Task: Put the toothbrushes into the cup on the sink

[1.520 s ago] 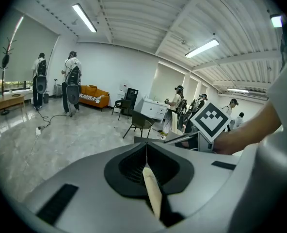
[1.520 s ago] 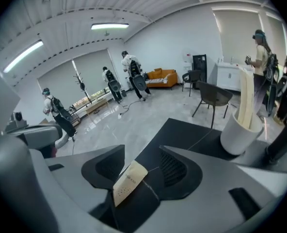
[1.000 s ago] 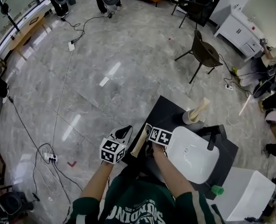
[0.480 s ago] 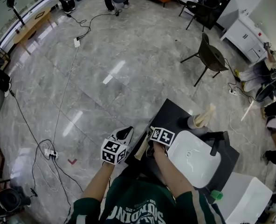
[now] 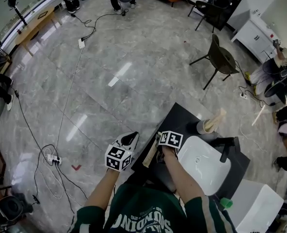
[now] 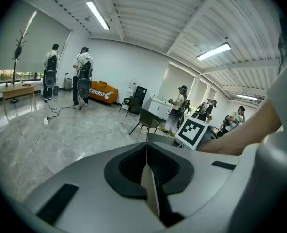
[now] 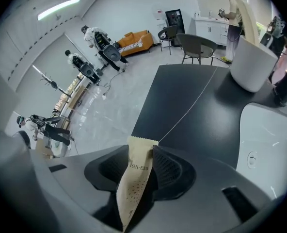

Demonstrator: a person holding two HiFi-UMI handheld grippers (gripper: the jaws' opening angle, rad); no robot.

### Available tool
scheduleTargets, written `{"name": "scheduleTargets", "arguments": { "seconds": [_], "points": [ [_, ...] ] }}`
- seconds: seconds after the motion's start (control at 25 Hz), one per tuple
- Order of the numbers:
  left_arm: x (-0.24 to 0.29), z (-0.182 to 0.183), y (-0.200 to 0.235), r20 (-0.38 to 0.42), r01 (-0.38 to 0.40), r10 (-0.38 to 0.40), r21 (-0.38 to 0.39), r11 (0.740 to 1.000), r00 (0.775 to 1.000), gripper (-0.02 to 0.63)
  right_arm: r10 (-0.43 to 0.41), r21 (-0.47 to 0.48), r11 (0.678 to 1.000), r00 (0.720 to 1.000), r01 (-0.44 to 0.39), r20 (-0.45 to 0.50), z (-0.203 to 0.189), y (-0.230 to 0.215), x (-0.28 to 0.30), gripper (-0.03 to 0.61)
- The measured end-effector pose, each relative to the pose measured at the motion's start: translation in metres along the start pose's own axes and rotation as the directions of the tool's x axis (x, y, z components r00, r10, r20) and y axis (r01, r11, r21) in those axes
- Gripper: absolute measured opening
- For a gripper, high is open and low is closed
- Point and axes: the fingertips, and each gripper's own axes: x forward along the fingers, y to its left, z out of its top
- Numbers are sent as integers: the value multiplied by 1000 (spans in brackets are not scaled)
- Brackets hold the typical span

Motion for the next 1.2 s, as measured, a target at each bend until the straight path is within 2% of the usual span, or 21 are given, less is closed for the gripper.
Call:
{"name": "scheduleTargets", "arguments": {
  "seconds": [0.32, 0.56, 0.8, 1.0, 1.2],
  "points": [
    [4, 3, -8, -6, 22, -21, 16, 1000, 1000, 12, 148, 97, 984, 989, -147, -11, 1, 0, -7, 137],
    [11, 8, -18, -9, 41, -41, 34, 999, 999, 12, 198, 94, 975, 980, -200, 28, 5, 2, -19, 110],
    [18, 16, -31, -5, 65, -65, 58, 996, 998, 12, 253, 61, 965, 966, -255, 51, 7, 5, -31, 83],
    [21, 20, -39, -7, 77, -77, 68, 995, 997, 12, 298, -15, 955, 950, -298, 96, 16, 13, -47, 67],
    [30, 26, -51, -1, 100, -101, 80, 992, 995, 12, 308, -102, 950, 941, -296, 138, 24, 14, -67, 59]
  ]
}}
